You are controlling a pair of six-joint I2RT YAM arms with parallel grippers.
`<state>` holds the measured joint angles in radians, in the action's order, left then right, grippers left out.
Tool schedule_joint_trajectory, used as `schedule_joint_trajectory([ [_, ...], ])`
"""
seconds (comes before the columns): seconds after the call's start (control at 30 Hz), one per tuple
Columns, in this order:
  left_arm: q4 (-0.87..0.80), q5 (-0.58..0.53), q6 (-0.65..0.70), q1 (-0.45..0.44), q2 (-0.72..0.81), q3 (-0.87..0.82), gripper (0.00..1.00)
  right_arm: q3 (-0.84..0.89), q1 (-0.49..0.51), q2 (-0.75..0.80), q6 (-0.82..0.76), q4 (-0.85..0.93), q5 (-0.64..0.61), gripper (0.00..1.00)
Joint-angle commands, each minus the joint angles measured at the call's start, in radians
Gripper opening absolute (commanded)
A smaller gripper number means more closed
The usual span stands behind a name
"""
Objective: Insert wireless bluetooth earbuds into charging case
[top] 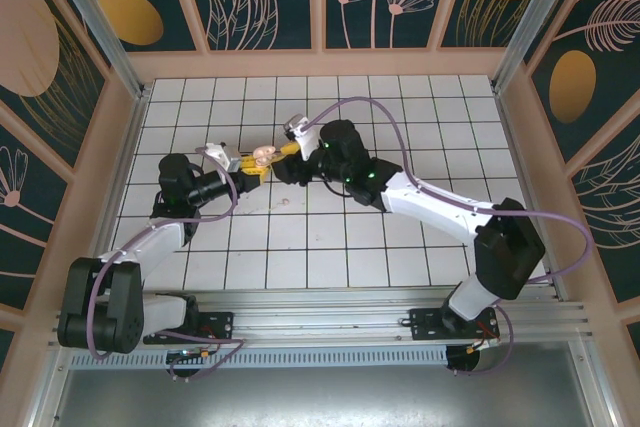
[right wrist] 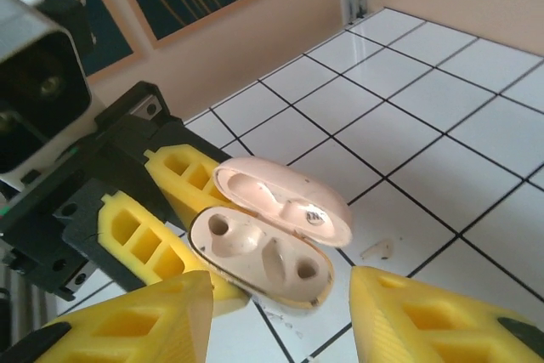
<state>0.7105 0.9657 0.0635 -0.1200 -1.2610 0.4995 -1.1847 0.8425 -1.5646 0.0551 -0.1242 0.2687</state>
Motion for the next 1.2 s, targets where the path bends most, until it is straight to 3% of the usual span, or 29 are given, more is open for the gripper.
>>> schedule_joint_trajectory([
  [0.0,0.013,-0.032,-0.041,-0.003,-0.021,0.033,0.11,-0.001,-0.034,0.063,0.113,0.075,0.036,0.46],
  [0.17,0.019,-0.107,-0.091,-0.003,-0.034,0.035,0.1,-0.065,-0.065,0.041,0.248,0.287,-0.02,0.47],
  [0.37,0.024,-0.216,-0.144,0.003,-0.049,0.03,0.1,-0.24,-0.077,-0.135,0.544,0.651,-0.052,0.44],
  [0.53,0.038,-0.306,-0.214,0.028,-0.077,0.028,0.1,-0.229,-0.062,-0.246,0.739,0.67,0.043,0.43],
  [0.8,0.105,-0.348,-0.327,0.116,-0.137,0.023,0.1,-0.4,-0.031,-0.483,0.73,0.73,0.061,0.37],
  [1.17,0.078,-0.349,-0.305,0.126,-0.135,0.035,0.11,-0.667,-0.018,-0.718,0.642,0.867,0.056,0.32],
])
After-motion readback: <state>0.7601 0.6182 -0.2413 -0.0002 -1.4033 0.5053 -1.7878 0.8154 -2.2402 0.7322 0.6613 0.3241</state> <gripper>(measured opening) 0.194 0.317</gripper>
